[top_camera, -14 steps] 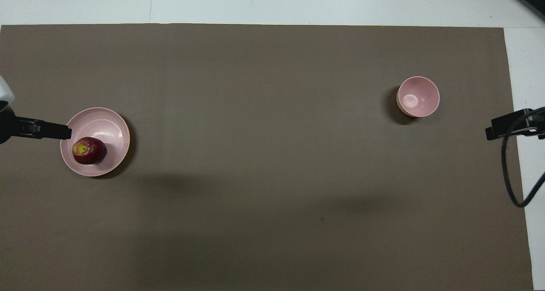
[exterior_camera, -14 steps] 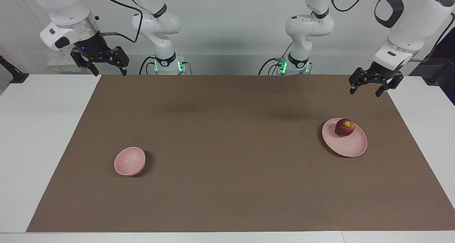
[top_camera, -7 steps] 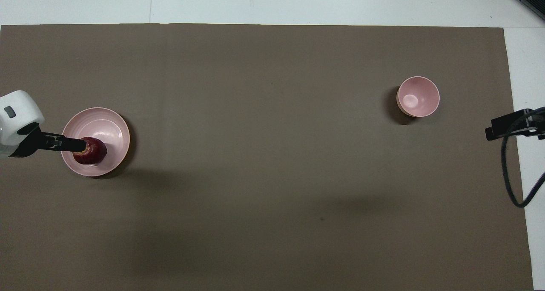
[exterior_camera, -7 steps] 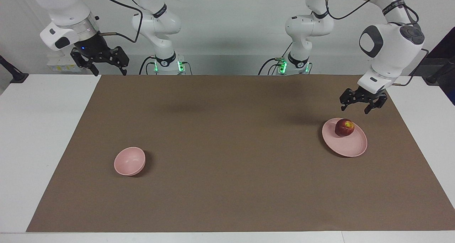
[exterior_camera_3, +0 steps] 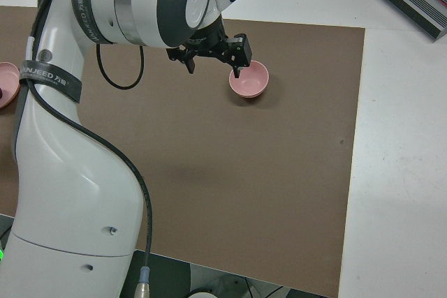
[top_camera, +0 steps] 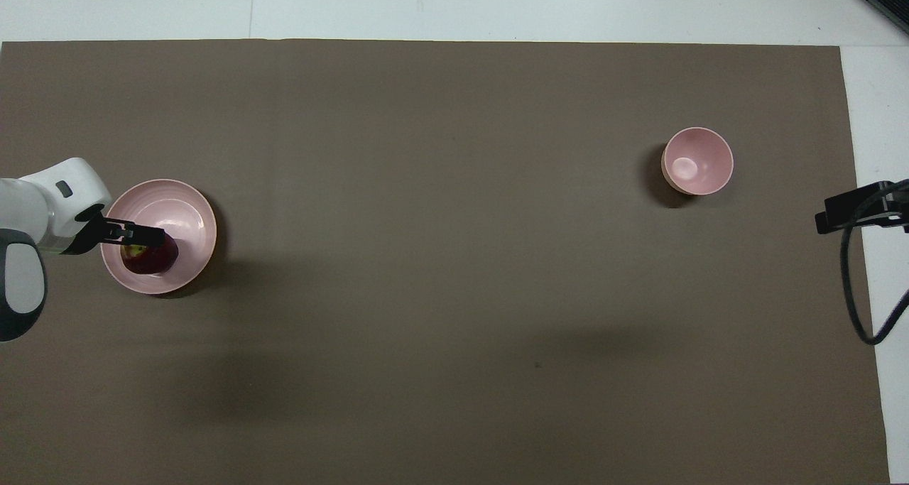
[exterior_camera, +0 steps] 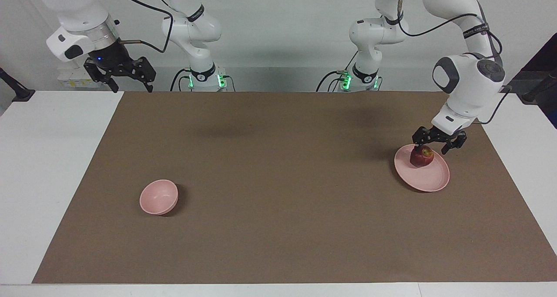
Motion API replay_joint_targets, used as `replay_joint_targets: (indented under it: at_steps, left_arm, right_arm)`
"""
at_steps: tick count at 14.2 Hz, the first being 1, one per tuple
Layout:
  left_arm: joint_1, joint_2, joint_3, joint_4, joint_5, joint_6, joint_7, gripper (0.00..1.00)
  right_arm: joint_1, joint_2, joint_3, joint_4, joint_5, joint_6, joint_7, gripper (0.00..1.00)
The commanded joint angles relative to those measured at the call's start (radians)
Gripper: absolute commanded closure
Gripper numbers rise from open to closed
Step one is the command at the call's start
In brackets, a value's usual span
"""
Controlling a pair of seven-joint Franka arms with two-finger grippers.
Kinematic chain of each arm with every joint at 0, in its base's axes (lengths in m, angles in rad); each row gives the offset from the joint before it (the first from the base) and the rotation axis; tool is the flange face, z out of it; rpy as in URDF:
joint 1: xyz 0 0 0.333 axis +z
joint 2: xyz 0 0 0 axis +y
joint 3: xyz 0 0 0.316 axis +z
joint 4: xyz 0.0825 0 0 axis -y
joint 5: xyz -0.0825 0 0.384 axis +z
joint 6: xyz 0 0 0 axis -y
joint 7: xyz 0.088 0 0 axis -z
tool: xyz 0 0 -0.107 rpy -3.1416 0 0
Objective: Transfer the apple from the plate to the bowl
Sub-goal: 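Lower the left gripper into the pink bowl and grasp the red apple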
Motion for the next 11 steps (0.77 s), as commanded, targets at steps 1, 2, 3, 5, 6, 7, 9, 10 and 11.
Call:
replay_joint_targets:
  at_steps: [1,2,3,5,6,7,9,10,11]
  left_arm:
    - [0.017,-0.009,-0.002,-0.069,0.001,0.072,0.021,0.00]
    - [0.024,-0.009,-0.002,-0.096,0.001,0.098,0.021,0.00]
    - [0.027,-0.010,-0.002,-0.109,0.001,0.110,0.022,0.00]
    - [0.031,-0.010,-0.002,-0.110,0.001,0.109,0.024,0.06]
    - [0.034,-0.009,-0.002,-0.110,0.001,0.110,0.025,0.10]
    - [0.034,-0.009,-0.002,-0.110,0.001,0.110,0.034,0.10]
    - [0.034,0.003,-0.002,-0.106,0.002,0.124,0.042,0.10]
    - [0.033,0.028,-0.002,-0.106,0.001,0.152,0.041,0.10]
    - [0.033,0.039,-0.002,-0.106,0.001,0.167,0.042,0.10]
  right_arm:
    - [-0.001,-0.001,0.004,0.003,-0.007,0.008,-0.009,0.00]
    - [-0.002,-0.001,0.004,0.003,0.005,-0.001,0.017,0.00]
    - [-0.001,-0.001,0.004,0.003,0.005,-0.007,0.067,0.00]
    - [-0.001,-0.003,0.004,0.000,0.035,-0.026,0.133,0.00]
    - [-0.001,-0.006,0.004,-0.006,0.055,-0.027,0.170,0.00]
    - [0.001,-0.015,0.005,-0.022,0.072,-0.030,0.219,0.00]
    - [0.001,-0.032,0.004,-0.060,0.150,-0.029,0.374,0.00]
    - [0.002,-0.035,0.005,-0.072,0.169,-0.029,0.440,0.00]
    - [0.002,-0.031,0.005,-0.077,0.206,-0.031,0.495,0.00]
